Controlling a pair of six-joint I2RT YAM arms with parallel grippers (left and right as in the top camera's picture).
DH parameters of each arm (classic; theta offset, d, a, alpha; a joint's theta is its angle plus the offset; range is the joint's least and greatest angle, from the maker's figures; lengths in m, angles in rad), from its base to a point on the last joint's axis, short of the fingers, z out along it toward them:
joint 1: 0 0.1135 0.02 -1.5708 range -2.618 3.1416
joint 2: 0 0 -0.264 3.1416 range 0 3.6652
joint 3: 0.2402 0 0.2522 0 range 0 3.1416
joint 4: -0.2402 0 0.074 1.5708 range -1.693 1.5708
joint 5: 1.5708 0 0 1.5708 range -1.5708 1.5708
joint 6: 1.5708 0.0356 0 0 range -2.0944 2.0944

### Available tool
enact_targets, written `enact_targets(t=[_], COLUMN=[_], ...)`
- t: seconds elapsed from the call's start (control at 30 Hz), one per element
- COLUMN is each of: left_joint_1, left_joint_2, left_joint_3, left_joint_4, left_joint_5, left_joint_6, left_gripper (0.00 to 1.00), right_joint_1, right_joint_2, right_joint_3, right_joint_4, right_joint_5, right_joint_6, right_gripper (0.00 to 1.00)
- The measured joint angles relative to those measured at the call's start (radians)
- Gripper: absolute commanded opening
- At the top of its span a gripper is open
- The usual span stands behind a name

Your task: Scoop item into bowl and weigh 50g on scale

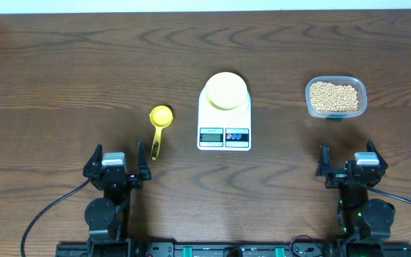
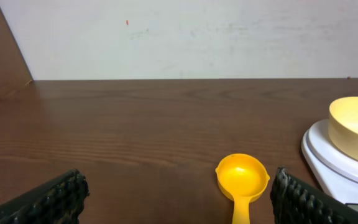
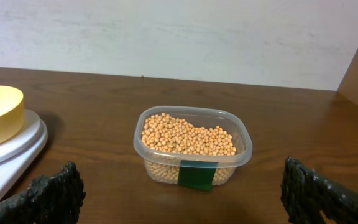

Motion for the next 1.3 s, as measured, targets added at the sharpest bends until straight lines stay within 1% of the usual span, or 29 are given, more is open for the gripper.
enact_targets(t=[0.1,0.2,0.37,0.57,0.67,0.73,0.8,0.9,1.0,1.17,1.3], left_joint_1=[0.000,0.000,0.000,0.000,0.000,0.000,0.000,0.000,0.000,0.000,0.000], left_joint_2=[0.000,0.000,0.000,0.000,0.000,0.001,0.004,0.037,0.109,0.321,0.552], left_joint_3=[0.000,0.000,-0.006,-0.010,0.003,0.036,0.103,0.248,0.404,0.661,0.821], left_joint_4=[0.011,0.048,0.212,0.431,0.428,0.380,0.292,0.091,-0.101,-0.394,-0.553], left_joint_5=[0.015,0.002,-0.035,-0.050,-0.055,-0.057,-0.057,-0.057,-0.056,-0.032,0.024], left_joint_6=[0.000,0.034,0.101,0.134,0.136,0.139,0.142,0.150,0.150,0.153,0.146], left_gripper=[0.96,0.96,0.96,0.96,0.96,0.96,0.96,0.96,0.96,0.96,0.96], right_joint_1=[0.000,0.000,0.000,0.000,0.000,0.000,0.000,0.000,0.000,0.000,0.000], right_joint_2=[0.000,0.000,0.000,0.000,0.000,0.000,0.000,0.000,0.000,0.000,0.000], right_joint_3=[0.000,0.000,0.000,0.000,0.000,0.000,0.000,0.000,0.000,0.000,0.000], right_joint_4=[0.000,0.000,0.000,0.000,0.000,0.000,0.000,0.000,0.000,0.000,-0.001], right_joint_5=[0.000,0.000,0.000,0.000,0.000,0.000,0.000,0.000,0.000,0.000,0.000], right_joint_6=[0.000,0.000,0.000,0.000,0.000,0.000,-0.001,-0.002,-0.002,-0.002,-0.002], right_gripper=[0.99,0.99,0.99,0.99,0.99,0.99,0.99,0.99,0.99,0.99,0.99])
